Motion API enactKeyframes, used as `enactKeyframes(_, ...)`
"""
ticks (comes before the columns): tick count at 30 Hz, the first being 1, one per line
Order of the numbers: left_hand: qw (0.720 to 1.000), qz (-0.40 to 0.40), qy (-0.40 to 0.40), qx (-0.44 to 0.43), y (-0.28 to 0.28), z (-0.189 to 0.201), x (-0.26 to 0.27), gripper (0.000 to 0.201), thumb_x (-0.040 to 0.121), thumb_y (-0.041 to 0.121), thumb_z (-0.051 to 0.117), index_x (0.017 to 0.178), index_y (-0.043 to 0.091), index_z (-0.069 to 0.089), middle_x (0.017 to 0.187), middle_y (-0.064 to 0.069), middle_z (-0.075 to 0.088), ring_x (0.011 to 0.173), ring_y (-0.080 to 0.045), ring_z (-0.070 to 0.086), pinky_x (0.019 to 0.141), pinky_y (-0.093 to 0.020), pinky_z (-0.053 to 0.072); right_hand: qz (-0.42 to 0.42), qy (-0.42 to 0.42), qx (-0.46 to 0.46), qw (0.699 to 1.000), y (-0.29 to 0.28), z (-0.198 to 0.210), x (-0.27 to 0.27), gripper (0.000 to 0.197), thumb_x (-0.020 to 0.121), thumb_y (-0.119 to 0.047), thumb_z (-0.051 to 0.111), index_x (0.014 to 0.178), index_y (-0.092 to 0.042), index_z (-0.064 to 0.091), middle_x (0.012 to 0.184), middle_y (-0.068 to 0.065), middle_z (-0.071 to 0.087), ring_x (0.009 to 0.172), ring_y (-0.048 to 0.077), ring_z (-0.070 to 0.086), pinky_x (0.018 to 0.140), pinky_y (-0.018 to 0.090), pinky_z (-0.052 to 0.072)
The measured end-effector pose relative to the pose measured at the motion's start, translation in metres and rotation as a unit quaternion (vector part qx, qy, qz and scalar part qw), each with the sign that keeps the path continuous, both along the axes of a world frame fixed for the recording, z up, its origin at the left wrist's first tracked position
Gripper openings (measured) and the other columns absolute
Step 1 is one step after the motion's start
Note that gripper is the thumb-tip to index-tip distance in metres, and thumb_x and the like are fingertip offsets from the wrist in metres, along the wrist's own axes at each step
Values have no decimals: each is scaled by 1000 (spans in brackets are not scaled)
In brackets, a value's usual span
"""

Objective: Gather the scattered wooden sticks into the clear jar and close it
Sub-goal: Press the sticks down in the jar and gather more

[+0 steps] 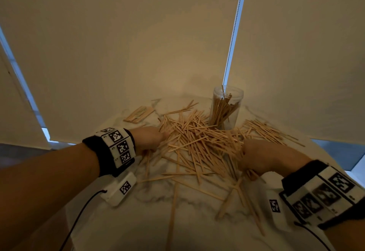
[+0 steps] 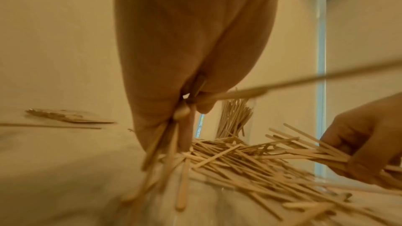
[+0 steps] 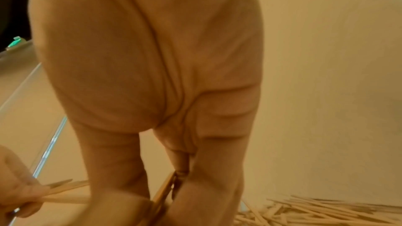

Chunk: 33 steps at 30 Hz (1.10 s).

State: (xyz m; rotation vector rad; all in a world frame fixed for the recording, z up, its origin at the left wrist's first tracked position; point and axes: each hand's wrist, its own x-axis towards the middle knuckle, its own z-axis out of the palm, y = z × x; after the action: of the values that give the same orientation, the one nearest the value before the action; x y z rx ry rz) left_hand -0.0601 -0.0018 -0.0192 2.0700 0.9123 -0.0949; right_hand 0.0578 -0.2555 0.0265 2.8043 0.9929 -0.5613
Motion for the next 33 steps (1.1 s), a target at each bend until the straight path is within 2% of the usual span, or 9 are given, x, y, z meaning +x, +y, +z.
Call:
enactKeyframes(4, 978, 37, -146, -145, -10, 0, 10, 22, 108, 28, 39, 96, 10, 44, 66, -1, 43, 51, -11, 36, 46, -24, 37, 0, 32, 62, 998, 0, 7, 5, 21, 91, -15, 60, 89, -1, 76, 84, 9, 77, 65, 19, 66, 61, 25, 54)
enactKeyframes(8, 957, 47, -230, -168, -27, 8, 23, 22, 109, 29, 37, 100, 11, 46, 66, 0, 41, 51, -11, 35, 46, -24, 34, 10, 28, 167, 985, 6, 18, 0, 24, 91, -18, 63, 68, -17, 69, 65, -1, 71, 58, 11, 65, 56, 23, 52)
enactKeyframes(14, 941, 95, -312, -85, -32, 18, 54, 53, 99, 61, 38, 113, 13, 56, 88, -3, 60, 72, -19, 53, 75, -38, 52, 22, 12, 274, 961, 33, 27, 10, 10, 97, -26, 59, 89, -28, 65, 78, -8, 67, 72, 10, 66, 64, 25, 49)
enactKeyframes(19, 918, 60, -378, -104, -38, 32, 73, 102, 55, 101, 41, 111, 18, 56, 88, 1, 57, 67, -13, 53, 71, -34, 50, 31, -16, 344, 938, 66, 31, 25, 9, 97, -30, 58, 94, -24, 64, 84, -3, 69, 78, 17, 67, 78, 41, 57)
enactKeyframes(21, 894, 7, -425, -142, -41, 38, 83, 74, 67, 87, 58, 91, 16, 58, 78, -3, 55, 57, -12, 50, 61, -31, 44, 55, -14, 354, 934, 83, 29, 29, 9, 97, -30, 56, 95, -23, 62, 85, -2, 69, 77, 17, 67, 76, 42, 58)
enactKeyframes(24, 872, -8, -455, -179, -36, 41, 99, 39, 82, 52, 76, 84, 14, 66, 72, -8, 67, 63, -23, 66, 61, -36, 55, 78, -14, 354, 932, 106, 23, 35, 10, 97, -24, 53, 103, -21, 60, 89, 0, 67, 79, 18, 66, 75, 37, 58)
enactKeyframes(28, 880, 31, -446, -162, -13, 33, 114, 29, 91, 40, 69, 73, 18, 67, 71, -11, 64, 68, -26, 62, 70, -42, 52, 82, -8, 373, 924, 120, 17, 44, 12, 97, -26, 57, 109, -26, 60, 93, -5, 68, 83, 13, 65, 69, 25, 53)
enactKeyframes(30, 879, 47, -445, -168, -6, 30, 116, 37, 97, 37, 62, 64, 21, 67, 69, -8, 67, 64, -23, 62, 62, -34, 52, 91, 2, 389, 917, 121, 13, 46, 6, 96, -29, 61, 100, -34, 59, 85, -11, 67, 79, 7, 64, 63, 17, 48)
enactKeyframes(33, 865, 75, -457, -195, 0, 31, 120, 38, 102, 40, 51, 77, 13, 61, 68, -5, 66, 51, -11, 58, 48, -22, 45, 93, 3, 377, 922, 123, 7, 49, 4, 93, -29, 65, 97, -31, 66, 84, -9, 69, 77, 7, 65, 63, 17, 48)
